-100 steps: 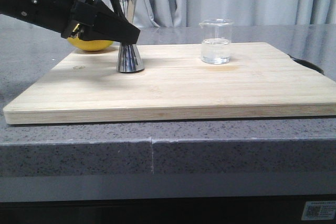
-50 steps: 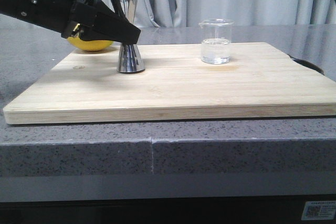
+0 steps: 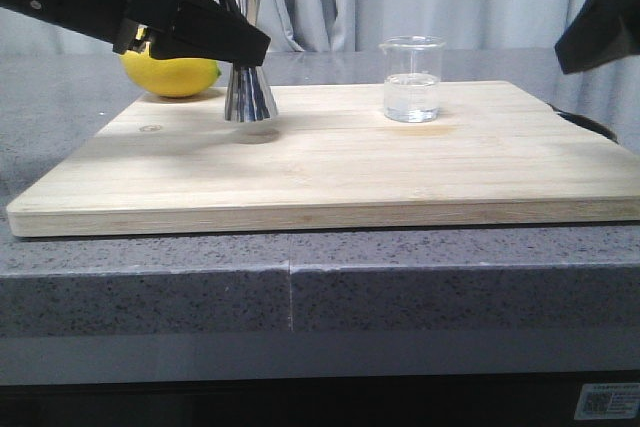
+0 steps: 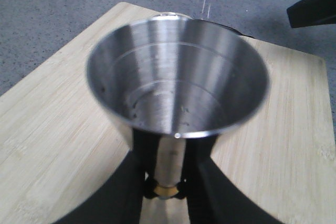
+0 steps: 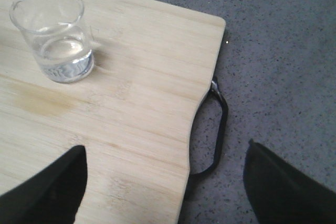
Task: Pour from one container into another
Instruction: 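Move the right gripper toward the glass beaker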
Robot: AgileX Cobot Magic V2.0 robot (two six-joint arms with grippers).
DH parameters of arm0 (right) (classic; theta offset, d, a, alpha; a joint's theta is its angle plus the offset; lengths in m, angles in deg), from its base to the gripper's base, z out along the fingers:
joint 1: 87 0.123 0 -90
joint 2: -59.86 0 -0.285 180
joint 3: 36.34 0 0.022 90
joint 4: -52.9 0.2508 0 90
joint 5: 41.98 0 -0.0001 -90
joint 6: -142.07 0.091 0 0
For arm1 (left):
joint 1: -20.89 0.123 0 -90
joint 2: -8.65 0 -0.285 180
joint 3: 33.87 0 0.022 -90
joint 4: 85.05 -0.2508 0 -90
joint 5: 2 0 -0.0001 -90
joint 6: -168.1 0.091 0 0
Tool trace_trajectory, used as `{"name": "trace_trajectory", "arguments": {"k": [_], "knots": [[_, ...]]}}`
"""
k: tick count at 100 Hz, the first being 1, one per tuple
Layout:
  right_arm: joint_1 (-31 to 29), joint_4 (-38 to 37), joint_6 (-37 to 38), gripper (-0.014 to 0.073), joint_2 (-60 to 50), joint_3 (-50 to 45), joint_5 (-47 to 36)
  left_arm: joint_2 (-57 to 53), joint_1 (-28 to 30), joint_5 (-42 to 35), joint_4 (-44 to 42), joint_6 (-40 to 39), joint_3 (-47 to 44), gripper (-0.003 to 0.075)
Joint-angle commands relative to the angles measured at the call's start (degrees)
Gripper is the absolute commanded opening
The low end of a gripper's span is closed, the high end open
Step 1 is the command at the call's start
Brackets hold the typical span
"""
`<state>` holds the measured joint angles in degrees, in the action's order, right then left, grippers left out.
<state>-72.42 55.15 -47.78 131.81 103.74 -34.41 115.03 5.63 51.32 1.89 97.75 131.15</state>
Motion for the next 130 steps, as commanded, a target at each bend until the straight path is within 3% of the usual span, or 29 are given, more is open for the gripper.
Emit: {"name": "trace_trajectory", "arguments": {"k": [1,25,62,130], "knots": [[-0.07,0.1,-0.62,0.0553,-0.69,0.14,-6.56,-3.03,-0.37,2.92,3.44,0.05,1.74,0.0032],[0.5,0.1,-0.52,0.0553,1.74,-1.32,-14.23,-3.03,-0.37,2.92,3.44,0.05,1.83,0.0032],[7.88,0.1,-0.41,0.0553,9.26,-1.32,-21.56,-3.03,-0.37,2.92,3.44,0.05,1.83,0.0032],[9.38,-0.99,1.55,0.0553,14.1,-1.32,-31.8,-3.03,-0.37,2.81,3.08,0.05,1.83,0.0032]]}}
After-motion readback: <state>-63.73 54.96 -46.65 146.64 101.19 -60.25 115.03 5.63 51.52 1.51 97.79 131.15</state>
